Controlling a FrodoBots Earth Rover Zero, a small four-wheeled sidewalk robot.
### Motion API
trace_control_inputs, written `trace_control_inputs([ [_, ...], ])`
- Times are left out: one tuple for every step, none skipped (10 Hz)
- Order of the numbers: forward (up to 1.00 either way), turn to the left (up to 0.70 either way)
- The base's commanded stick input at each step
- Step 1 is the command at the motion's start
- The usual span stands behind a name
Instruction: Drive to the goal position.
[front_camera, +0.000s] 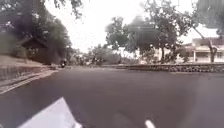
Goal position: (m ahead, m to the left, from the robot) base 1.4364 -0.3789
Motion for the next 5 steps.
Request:
trace_control_inputs([
  [0.50, 0.50],
  [0.50, 0.50],
  [0.50, 0.50],
  [0.50, 0.47],
  [0.50, 0.28],
])
